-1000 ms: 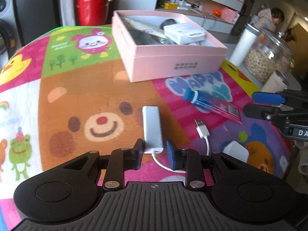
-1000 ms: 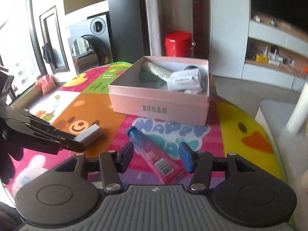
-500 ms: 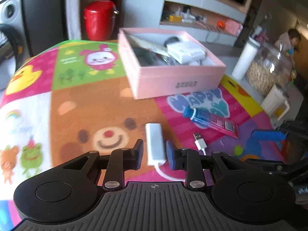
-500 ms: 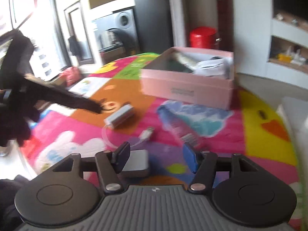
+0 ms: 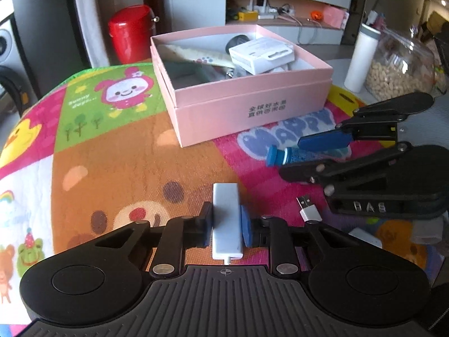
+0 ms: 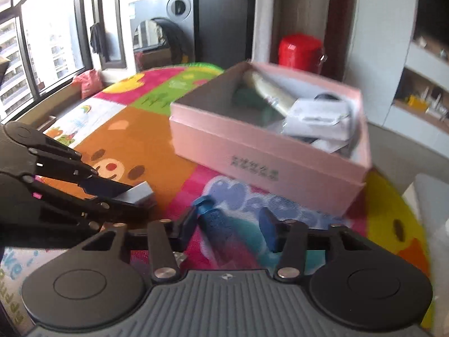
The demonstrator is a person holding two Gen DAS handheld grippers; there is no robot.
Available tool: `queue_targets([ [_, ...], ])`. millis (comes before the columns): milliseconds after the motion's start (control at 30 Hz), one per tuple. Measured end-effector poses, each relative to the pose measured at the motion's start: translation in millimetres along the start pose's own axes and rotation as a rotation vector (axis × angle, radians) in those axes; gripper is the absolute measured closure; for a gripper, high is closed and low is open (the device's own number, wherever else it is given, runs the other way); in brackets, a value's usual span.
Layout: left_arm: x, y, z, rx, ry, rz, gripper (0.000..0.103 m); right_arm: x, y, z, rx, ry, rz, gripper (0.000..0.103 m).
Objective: Organize rigid objects
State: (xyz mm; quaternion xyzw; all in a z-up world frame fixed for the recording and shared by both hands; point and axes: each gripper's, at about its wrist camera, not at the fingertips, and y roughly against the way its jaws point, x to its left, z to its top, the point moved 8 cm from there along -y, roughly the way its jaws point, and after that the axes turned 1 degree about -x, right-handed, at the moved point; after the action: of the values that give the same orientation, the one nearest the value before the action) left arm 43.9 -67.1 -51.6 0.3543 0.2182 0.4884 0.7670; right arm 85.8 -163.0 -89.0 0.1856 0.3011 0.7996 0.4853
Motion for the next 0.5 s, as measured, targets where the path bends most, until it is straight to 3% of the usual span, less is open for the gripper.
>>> queue_targets([
  [100, -2.6, 5.2, -4.8, 0.002, -0.026, 0.012, 0.078, 13.1, 11.1, -11.9, -0.002, 0.069, -0.008, 0.071],
  [267, -5.8, 22.4, -10.1, -0.048, -0.011, -0.037, 0.079, 12.4, 53.4, -20.7, -0.030, 0.008, -0.012, 0.077],
  [367, -6.4, 42.6, -4.7, -0.107, -0.002, -0.065, 0.079, 2.5, 86.3, -8.1, -0.094, -0.071, 0.005, 0.079],
  [500, -4.3, 77.5, 27.0, -0.209, 0.007, -0.105, 0.079, -11.6, 128.4, 23.6, -0.202, -0.148, 0.022, 0.079],
])
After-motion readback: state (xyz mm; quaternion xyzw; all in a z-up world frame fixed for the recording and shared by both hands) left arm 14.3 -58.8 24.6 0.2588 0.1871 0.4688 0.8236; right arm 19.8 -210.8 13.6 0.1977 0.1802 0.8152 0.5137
